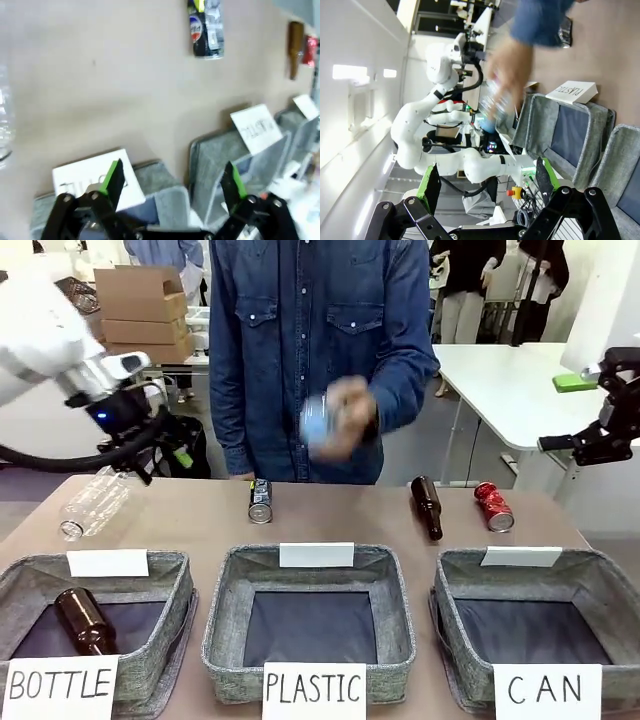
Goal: Sort the can waste into the basket.
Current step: Pick up the can waste from the table and place it in the right Fabric basket.
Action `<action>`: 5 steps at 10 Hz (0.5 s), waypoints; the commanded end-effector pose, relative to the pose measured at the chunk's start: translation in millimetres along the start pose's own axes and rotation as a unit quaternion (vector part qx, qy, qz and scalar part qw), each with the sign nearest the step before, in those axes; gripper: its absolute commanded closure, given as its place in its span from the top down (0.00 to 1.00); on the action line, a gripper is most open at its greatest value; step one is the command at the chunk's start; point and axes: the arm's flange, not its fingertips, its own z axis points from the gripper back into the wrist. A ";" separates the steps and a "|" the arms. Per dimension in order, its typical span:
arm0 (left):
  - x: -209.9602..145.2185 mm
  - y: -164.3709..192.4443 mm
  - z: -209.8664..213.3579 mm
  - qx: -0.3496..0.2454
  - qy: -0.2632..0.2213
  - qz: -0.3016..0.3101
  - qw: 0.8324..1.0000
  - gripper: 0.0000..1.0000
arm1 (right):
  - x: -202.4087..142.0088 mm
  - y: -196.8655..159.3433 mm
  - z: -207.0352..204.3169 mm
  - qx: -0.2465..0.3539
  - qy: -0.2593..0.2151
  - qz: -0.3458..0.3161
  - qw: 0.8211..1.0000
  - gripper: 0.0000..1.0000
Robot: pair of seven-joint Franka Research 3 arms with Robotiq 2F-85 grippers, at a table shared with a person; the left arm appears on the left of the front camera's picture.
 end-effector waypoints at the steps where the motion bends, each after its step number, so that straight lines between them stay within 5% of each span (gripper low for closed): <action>1: -30.7 16.7 -6.1 -0.062 0.000 -0.040 0.997 1.00 | 2.3 0.6 -2.0 0.014 -0.006 0.013 1.000 1.00; 5: -6.7 -19.4 -28.9 -0.044 0.008 -0.035 0.998 1.00 | 2.3 0.6 -2.0 0.014 -0.006 0.013 1.000 1.00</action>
